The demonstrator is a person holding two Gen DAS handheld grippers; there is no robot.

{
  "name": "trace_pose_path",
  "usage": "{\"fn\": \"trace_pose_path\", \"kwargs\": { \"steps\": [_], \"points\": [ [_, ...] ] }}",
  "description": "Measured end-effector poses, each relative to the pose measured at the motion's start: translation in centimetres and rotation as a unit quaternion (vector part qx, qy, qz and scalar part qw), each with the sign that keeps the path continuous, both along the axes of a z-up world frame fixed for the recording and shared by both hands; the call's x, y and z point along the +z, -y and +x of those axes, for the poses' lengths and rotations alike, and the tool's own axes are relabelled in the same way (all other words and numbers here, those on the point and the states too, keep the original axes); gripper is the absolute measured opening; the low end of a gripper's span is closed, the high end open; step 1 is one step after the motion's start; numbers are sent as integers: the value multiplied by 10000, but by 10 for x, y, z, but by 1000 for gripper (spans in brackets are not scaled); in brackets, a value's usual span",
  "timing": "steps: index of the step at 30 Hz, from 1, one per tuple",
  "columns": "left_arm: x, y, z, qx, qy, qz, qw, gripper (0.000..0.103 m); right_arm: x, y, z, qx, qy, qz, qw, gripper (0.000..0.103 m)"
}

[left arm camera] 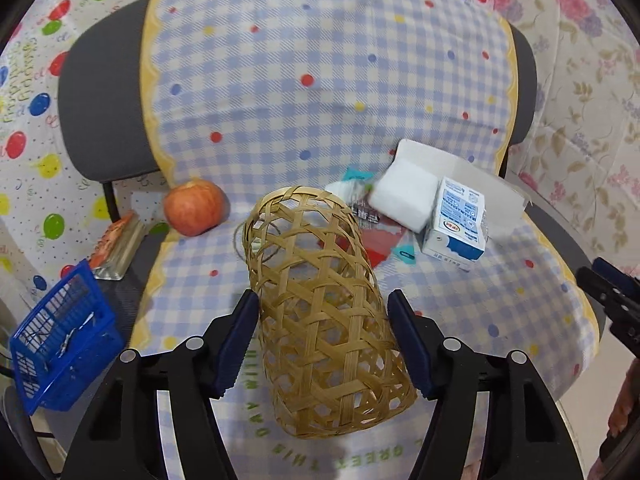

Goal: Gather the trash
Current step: 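Grasp the milk carton with the right tool while the left tool holds the basket, then carry the bamboo basket and milk carton over the bin with both tools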

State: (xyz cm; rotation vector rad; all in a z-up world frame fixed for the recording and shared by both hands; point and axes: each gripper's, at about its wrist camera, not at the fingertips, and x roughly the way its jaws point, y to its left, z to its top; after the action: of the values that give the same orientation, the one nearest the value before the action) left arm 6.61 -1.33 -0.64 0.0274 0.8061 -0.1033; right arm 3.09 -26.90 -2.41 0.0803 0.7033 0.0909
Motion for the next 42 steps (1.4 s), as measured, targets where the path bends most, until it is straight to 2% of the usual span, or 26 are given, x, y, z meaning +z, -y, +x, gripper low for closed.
{"fn": "trace_pose_path", "kwargs": {
  "steps": [5,9,11,13,14,15,20,23,25,26,27,28,30,32,36,42],
  "points": [
    [3,-17,-7,85,84,-107,9999,66,-2,-22,9,184,-21,-33,9998,57],
    [4,-29,-8,155,166,-195,9996,66,-13,-32,29,153,-140,61,9998,75],
    [3,-31,-6,165,176,-192,9995,66,-19,-38,42,100,-175,108,9997,76],
    [0,-34,-2,189,163,-223,9994,66,-25,-44,56,38,-223,156,9996,87],
    [-1,-35,0,194,152,-248,9994,66,-28,-47,63,-13,-239,183,9995,96],
    [-2,-36,3,202,147,-279,9993,66,-31,-52,72,-82,-264,202,9994,97],
    [-5,-39,9,204,115,-341,9991,66,-46,-70,114,-400,-503,124,9979,97],
    [-7,-40,11,196,100,-353,9991,66,-54,-75,130,-553,-696,168,9959,97],
    [-8,-40,11,201,96,-352,9991,66,-57,-78,135,-680,-742,29,9949,97],
    [-8,-39,12,202,90,-353,9991,66,-59,-78,136,-717,-771,-13,9944,96],
    [-8,-40,11,198,85,-358,9991,66,-61,-78,134,-720,-794,-18,9942,87],
    [-8,-39,10,185,85,-361,9991,66,-62,-78,131,-706,-800,-29,9943,86],
    [-8,-38,7,155,94,-345,9992,65,-57,-78,118,-611,-694,-104,9957,76],
    [-6,-36,1,111,112,-365,9992,65,-49,-74,101,-481,-551,-63,9973,72],
    [0,-26,-17,-73,170,-387,9991,65,-26,-56,57,-131,-386,216,9989,69],
    [6,-2,-47,-462,197,-440,9978,65,-1,-36,1,-8,-206,337,9992,69]
  ]
}}
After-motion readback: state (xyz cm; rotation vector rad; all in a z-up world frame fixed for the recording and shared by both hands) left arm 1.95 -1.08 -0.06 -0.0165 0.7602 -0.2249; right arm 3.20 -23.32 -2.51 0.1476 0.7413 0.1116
